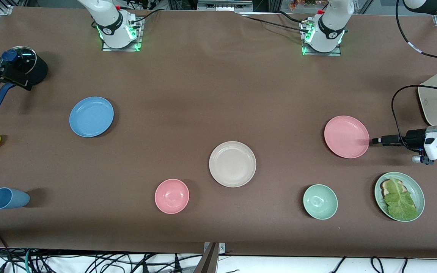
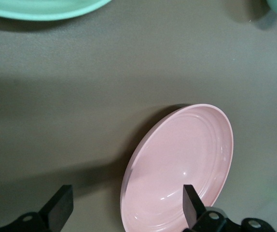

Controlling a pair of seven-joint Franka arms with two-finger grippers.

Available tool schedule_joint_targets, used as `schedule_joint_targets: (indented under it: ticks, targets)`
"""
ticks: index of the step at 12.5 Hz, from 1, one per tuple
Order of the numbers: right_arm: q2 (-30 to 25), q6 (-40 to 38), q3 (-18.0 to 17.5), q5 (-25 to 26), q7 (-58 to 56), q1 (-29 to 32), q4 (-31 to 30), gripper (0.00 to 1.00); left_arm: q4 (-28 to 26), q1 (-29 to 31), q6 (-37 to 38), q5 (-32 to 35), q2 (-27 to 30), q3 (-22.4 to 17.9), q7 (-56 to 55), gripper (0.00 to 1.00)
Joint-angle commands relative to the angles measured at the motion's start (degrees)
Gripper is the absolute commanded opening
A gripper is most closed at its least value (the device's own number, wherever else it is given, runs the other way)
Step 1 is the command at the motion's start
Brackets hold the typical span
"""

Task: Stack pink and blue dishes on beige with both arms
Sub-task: 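Close the left gripper on the pink plate's rim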

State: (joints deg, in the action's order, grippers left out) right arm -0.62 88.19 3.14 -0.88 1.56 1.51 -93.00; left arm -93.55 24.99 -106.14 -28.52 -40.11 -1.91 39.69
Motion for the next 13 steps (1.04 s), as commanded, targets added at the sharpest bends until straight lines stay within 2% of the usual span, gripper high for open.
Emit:
schedule_joint_targets:
  ticks: [1, 6, 13]
  targets:
    - [-0.5, -0.6, -0.1, -0.1, -0.8, 0.4, -0.2, 1.0, -1.2, 0.0, -1.7, -2.2, 0.3, 0.4, 1.4, 1.0]
    - [-0.5, -0.6, -0.1, -0.1, -0.8, 0.4, -0.2, 1.0, -4.3, -1.0, -7.0, -3.8, 0.2, 0.9, 1.4, 0.99]
    - [-0.5, -0.6, -0.1, -0.1, -0.8, 0.4, -0.2, 1.0, -7.0, -0.2, -7.0, -4.8, 0.8, 1.1, 1.6, 0.99]
